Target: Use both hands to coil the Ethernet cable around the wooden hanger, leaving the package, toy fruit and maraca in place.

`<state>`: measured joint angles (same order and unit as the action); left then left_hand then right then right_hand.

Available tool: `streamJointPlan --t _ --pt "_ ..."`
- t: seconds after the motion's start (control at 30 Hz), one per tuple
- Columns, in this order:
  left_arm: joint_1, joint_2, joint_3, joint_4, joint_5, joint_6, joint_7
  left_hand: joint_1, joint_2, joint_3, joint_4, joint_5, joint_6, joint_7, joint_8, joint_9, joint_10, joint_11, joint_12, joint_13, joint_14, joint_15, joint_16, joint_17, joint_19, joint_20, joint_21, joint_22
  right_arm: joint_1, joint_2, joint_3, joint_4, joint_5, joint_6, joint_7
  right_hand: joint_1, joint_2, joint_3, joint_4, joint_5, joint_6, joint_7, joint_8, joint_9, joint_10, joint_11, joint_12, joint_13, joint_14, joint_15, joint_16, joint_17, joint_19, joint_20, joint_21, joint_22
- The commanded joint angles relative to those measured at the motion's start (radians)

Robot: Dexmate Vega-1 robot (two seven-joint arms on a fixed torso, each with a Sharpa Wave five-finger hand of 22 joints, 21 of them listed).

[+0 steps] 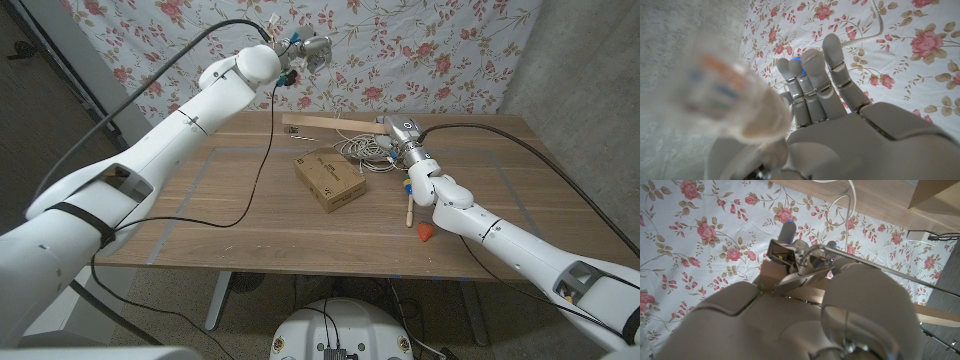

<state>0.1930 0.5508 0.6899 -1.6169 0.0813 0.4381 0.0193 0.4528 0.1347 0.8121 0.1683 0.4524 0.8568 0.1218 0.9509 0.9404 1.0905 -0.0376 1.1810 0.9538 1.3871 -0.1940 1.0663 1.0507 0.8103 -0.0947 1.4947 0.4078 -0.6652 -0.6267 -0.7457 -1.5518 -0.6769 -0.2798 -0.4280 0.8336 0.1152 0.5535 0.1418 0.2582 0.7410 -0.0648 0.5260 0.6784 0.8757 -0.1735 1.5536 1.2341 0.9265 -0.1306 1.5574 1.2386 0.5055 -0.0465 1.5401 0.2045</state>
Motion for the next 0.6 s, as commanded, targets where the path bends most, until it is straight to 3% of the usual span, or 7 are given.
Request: streamJointPlan --t 0.03,0.6 --pt "-0.011 -0.012 -0.018 0.001 -0.212 -0.164 -0.261 -0.010 0.002 0.012 -0.002 -0.006 -0.036 0.030 0.010 -0.006 0.069 -0.071 0.319 0.267 0.006 -0.006 0.012 0.004 -0.010 -0.003 0.011 -0.007 0.096 0.095 -0.047 0.064 0.015 -0.049 -0.019 -0.062 0.072 0.009 -0.003 0.003 0.005 -0.002 0.007 0.004 0.007 -0.008 0.007 0.002 0.004 -0.080 0.007 0.005 0.004 -0.092 0.010 0.002" --pt "0.036 0.018 -0.049 -0.083 -0.378 -0.175 -0.356 -0.023 0.004 0.028 -0.004 -0.022 -0.048 0.033 0.029 -0.016 0.064 -0.068 0.330 0.270 0.004 -0.006 0.017 -0.001 -0.012 -0.005 0.030 -0.024 0.168 0.165 -0.043 0.173 0.066 -0.109 -0.121 -0.063 0.073 0.013 -0.005 0.002 0.008 0.001 0.010 -0.001 0.011 -0.008 0.008 0.002 0.012 -0.080 0.008 0.006 0.010 -0.092 0.016 0.001"
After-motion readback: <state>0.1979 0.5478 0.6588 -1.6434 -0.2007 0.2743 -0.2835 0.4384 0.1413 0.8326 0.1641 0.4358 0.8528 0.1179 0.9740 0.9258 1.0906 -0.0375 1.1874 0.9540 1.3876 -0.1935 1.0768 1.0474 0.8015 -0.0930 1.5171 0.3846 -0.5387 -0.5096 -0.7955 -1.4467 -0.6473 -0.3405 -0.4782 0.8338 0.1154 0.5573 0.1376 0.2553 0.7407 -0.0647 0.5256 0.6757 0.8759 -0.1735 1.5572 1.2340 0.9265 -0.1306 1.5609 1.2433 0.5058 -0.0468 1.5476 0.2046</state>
